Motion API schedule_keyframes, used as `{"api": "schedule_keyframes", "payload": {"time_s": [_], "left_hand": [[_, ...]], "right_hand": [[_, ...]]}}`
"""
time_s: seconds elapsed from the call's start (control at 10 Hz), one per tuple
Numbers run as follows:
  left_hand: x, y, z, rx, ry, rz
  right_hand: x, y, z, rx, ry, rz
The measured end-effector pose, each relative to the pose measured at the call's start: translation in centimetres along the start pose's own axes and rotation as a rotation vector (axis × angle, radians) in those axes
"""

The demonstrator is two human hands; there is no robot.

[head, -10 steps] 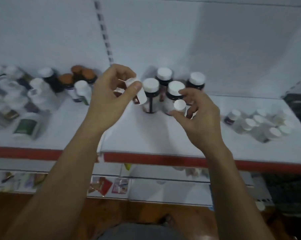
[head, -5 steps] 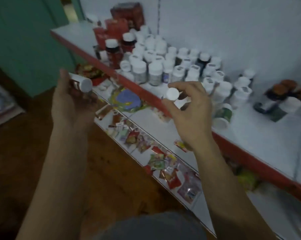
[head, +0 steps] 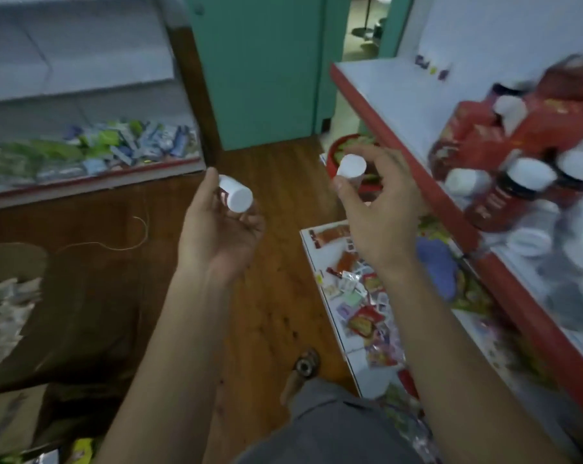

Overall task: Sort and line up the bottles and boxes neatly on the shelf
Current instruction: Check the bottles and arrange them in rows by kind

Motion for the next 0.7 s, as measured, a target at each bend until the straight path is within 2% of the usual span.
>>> {"api": "schedule_keyframes", "payload": {"time_s": [0.1,0.3,0.4,0.5,0.6,0.7], "left_hand": [[6.9,-0.6,3.2,-0.052,0.033,0.015],[16.8,-4.4,8.3,-0.076,-0.05,0.037],[22.8,-7.4,8.3,-0.035,0.017,0.061],[29.3,-12.6,7.3,0.04,0.109,0.017],[36.1,-19.1,5.3,0.146,0.199,-0.131],[42.4,-25.7,2.3,0.296,0.303,-0.363]], "right_hand": [[6.6,-4.6,2.0,0.066,-0.004,-0.075],[19.5,-10.2,5.5,0.018,-0.039,-0.171],[23.7,-11.0,8.2,0.03,-0.096,-0.154],[27.0,-9.6,11.8,-0.008,-0.202,-0.079],[30.4,-7.3,16.0,-0.089,-0.295,0.069],[33.5,-5.3,20.7,-0.138,-0.352,0.275]]}}
Point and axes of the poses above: each hand's wrist, its own x-axis towards the middle knuckle, its own y-axis out of the back of the hand, z = x × y, the point moved 1 cm from there along x, towards the middle knuckle, and after that the axes turned 4 degrees about x, right-handed, at the moved point
